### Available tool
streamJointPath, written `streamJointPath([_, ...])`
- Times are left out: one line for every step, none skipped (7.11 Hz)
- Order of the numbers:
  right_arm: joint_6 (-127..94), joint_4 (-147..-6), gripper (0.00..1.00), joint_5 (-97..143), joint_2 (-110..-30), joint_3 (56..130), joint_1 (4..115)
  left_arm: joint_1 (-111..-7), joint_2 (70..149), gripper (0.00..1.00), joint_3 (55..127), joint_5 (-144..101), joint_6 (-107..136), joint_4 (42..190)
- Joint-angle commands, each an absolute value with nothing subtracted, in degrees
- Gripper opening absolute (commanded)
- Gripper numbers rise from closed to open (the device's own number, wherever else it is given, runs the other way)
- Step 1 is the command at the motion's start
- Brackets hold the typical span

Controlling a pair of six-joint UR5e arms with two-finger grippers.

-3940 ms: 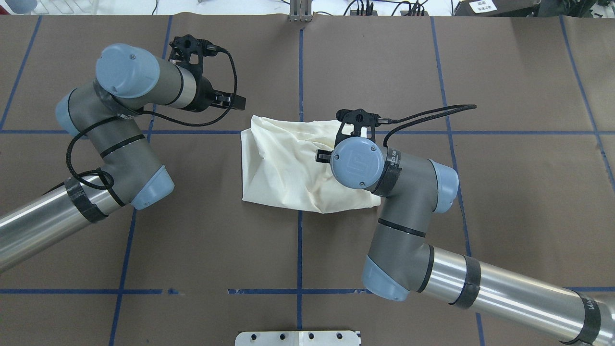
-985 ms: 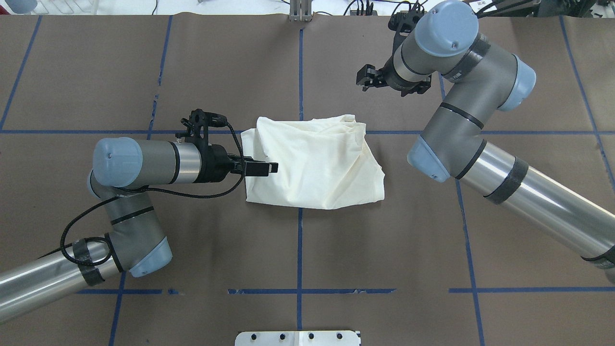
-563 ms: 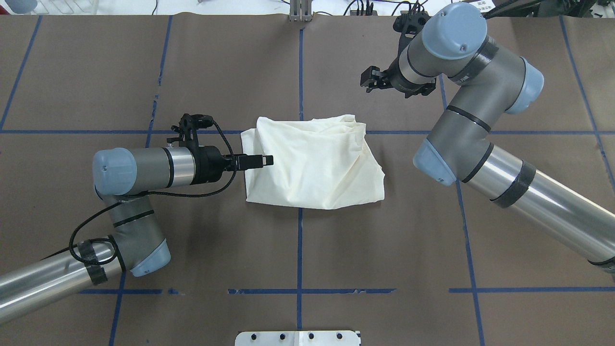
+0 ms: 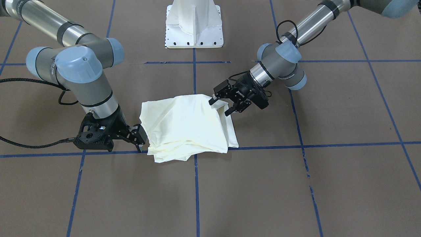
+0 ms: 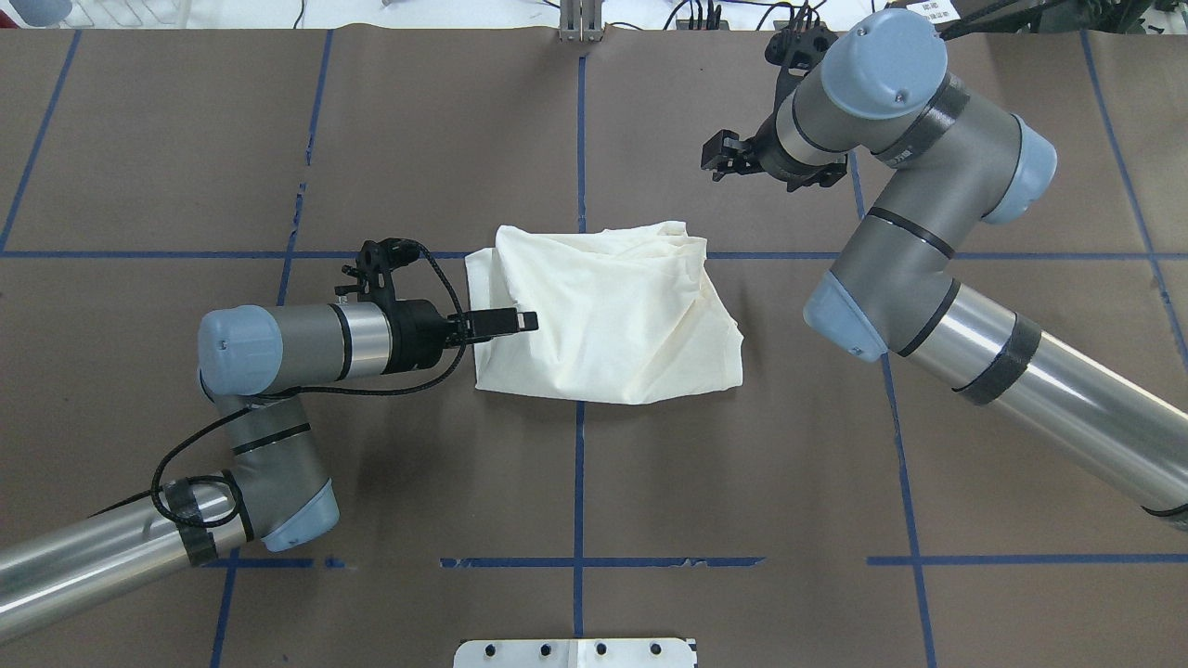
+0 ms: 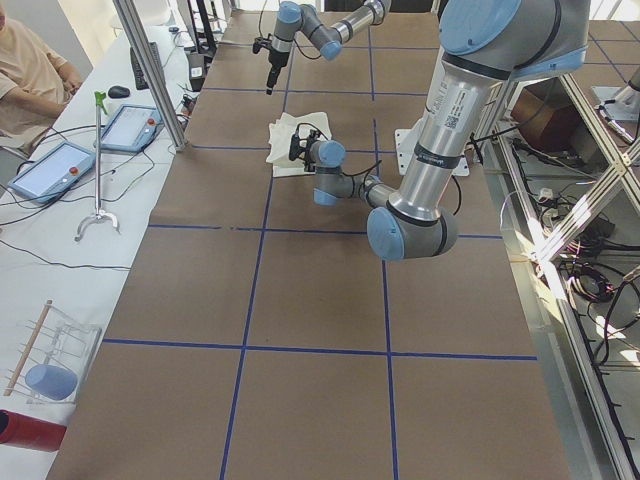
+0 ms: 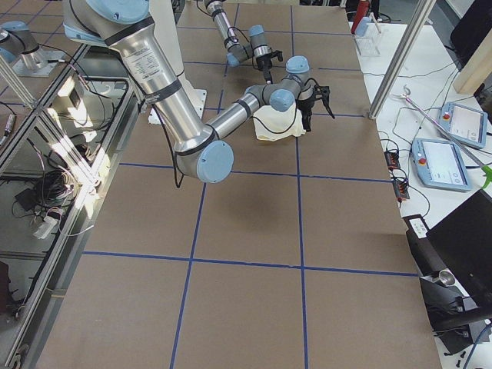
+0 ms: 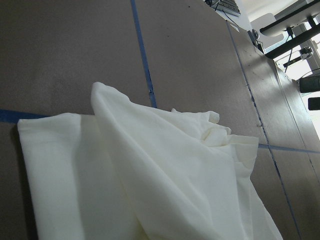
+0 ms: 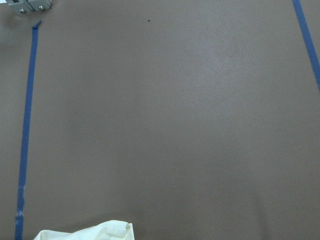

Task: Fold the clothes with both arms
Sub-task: 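Raise the right gripper off the shirt while the left gripper moves to its side, then grasp the side edge of the folded shirt nearest the left gripper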

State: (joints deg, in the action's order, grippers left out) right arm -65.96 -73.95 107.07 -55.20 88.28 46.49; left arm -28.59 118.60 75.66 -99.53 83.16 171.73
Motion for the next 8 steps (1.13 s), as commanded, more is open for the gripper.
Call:
streamJointPath([-66.01,-73.92,1.00,106.96,-55.55,88.68,46.49,-26.29,118.74,1.00,77.07,-99.67,83.76,172.26])
streamJointPath([-66.01,-73.92,1.00,106.79,-55.55,88.68,46.41,-26.19,118.74,1.00,77.60,-99.67,85.33,172.70])
streamJointPath([-66.09,-73.92,1.00,106.79,-55.55,88.68,46.32,-26.10,118.57,1.00,77.69,-99.67,85.43,175.32])
streamJointPath([-66.27,-73.92,1.00,106.70,-55.55,88.77,46.32,-26.02,118.22,1.00,77.70,-99.75,85.34,177.17])
streamJointPath([-66.27,-73.92,1.00,106.70,-55.55,88.68,46.23,-26.02,117.95,1.00,77.70,-101.32,85.34,177.27])
streamJointPath([-66.27,-73.92,1.00,106.70,-55.55,88.68,46.23,-26.02,117.95,1.00,77.78,-102.99,85.25,177.36])
streamJointPath([-66.27,-73.92,1.00,106.70,-55.63,88.59,46.23,-25.93,117.95,1.00,77.78,-103.09,85.08,177.36])
streamJointPath([-66.27,-73.92,1.00,106.70,-55.90,88.59,46.23,-25.14,117.78,1.00,77.87,-104.57,84.73,177.36])
